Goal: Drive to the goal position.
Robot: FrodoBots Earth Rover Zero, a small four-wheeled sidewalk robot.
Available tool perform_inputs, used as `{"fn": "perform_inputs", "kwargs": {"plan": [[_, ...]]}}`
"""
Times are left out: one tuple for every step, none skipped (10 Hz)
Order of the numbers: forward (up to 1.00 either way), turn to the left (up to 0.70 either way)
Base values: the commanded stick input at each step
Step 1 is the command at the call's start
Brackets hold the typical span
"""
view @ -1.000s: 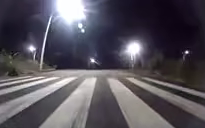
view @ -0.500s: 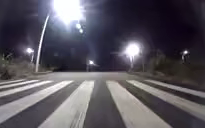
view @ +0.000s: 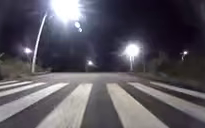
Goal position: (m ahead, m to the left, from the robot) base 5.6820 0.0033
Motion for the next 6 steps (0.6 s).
{"fn": "perform_inputs", "kwargs": {"plan": [[0.85, 0.0], [0.85, 0.0], [0.85, 0.0], [0.85, 0.0], [0.85, 0.0], [0.85, 0.0]]}}
